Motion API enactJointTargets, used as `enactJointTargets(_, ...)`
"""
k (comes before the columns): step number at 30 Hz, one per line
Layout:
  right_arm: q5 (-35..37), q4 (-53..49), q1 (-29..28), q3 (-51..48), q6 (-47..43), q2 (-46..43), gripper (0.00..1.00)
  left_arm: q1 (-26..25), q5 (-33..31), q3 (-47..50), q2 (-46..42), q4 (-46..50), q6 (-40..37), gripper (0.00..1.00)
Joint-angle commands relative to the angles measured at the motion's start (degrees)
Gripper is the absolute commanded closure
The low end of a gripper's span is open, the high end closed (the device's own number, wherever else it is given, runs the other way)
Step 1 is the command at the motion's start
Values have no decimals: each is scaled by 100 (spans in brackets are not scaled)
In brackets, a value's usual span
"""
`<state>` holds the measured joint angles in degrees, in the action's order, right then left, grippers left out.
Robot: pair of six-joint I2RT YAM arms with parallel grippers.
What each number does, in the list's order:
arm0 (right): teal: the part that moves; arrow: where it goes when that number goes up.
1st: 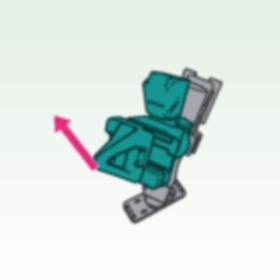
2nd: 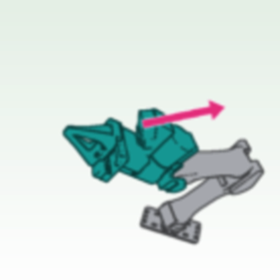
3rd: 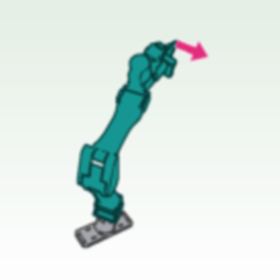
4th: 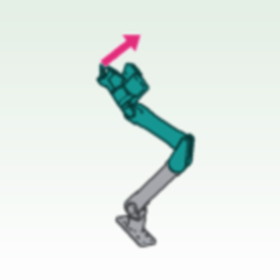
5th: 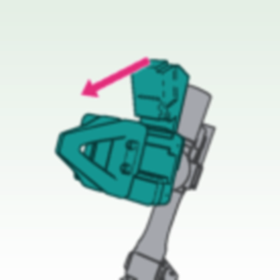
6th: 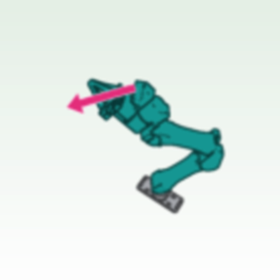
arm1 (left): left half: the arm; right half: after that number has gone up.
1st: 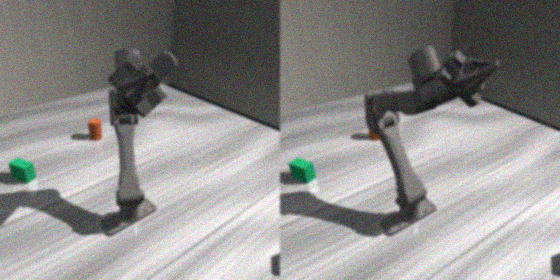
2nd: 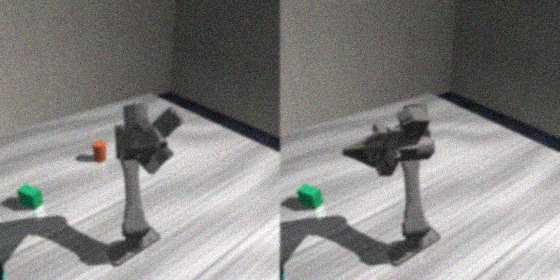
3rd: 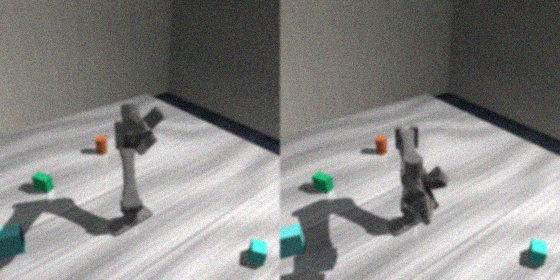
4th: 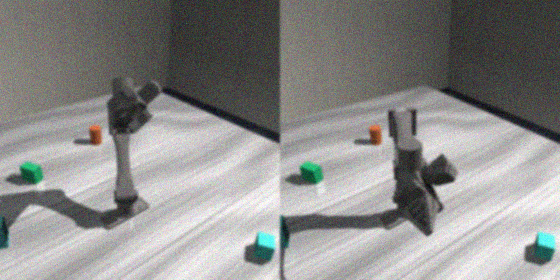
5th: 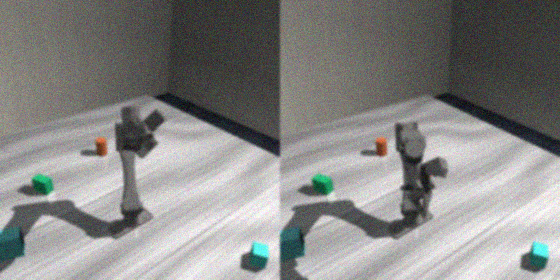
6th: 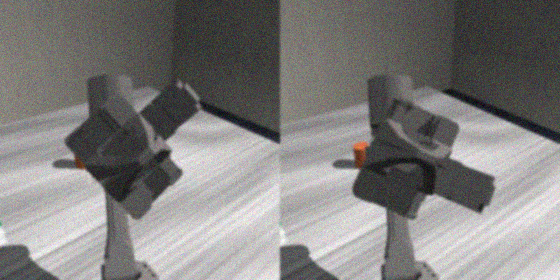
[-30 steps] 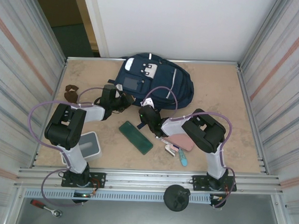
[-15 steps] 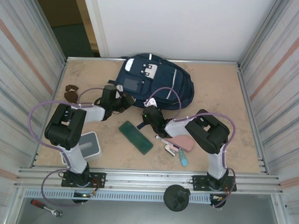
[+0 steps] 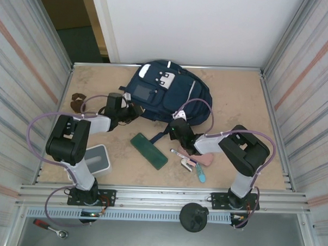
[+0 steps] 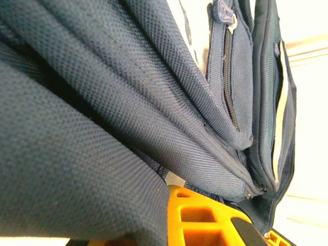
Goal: Pack the student bag
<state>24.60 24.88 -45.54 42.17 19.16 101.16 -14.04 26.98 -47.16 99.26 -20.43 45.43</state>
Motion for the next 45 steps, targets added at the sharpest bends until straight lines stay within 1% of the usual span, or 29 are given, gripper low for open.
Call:
enactJointTargets(1, 98, -418, 247, -189, 194, -327, 100, 220, -112, -17, -317, 10, -335, 100)
enactJointTargets(9, -768, -845, 929, -306, 264, -664, 100, 537, -126, -112, -165, 97, -472, 100)
enactJointTargets(13, -1100, -942, 1006, -245, 264, -713, 100, 562, -86, -257, -9, 238, -621, 100)
enactJointTargets(18, -1859, -923, 1003, -79, 273, -754, 100, 567, -29, -368, 112, 281, -701, 100)
enactJointTargets(19, -1982, -945, 998, -33, 273, -769, 100, 564, -43, -380, 96, 306, -733, 97)
enactJointTargets(24, -2383, -1288, 1016, 257, 316, -887, 100, 560, -302, -364, -241, 570, -1121, 64)
enactJointTargets(26, -2463, -1458, 1024, 354, 341, -959, 100, 498, -580, -320, -494, 743, -1471, 55)
enactJointTargets(28, -2549, -1618, 1055, 446, 360, -992, 100, 366, -979, -295, -774, 917, -1917, 49)
enactJointTargets(31, -2665, -1718, 1113, 494, 395, -1061, 100, -24, -1643, -237, -1190, 1024, -2798, 46)
enactJointTargets(34, -2720, -1775, 1158, 518, 411, -1101, 100, -544, -2024, -114, -1425, 738, -3873, 46)
enactJointTargets(36, -2766, -1776, 1170, 520, 428, -1121, 100, -852, -2095, -9, -1494, 449, -4493, 45)
enactJointTargets(39, -2802, -1785, 1187, 520, 446, -1123, 100, -1342, -1915, 82, -1453, 102, -5510, 45)
enactJointTargets(41, -2828, -1785, 1195, 511, 455, -1129, 100, -1649, -1824, 37, -1302, 64, -6188, 45)
enactJointTargets(43, -2846, -1785, 1198, 503, 461, -1144, 100, -1909, -1889, -52, -1128, 140, -6765, 44)
enactJointTargets(45, -2847, -1786, 1210, 485, 475, -1160, 100, -2099, -2007, -83, -964, 69, -7092, 43)
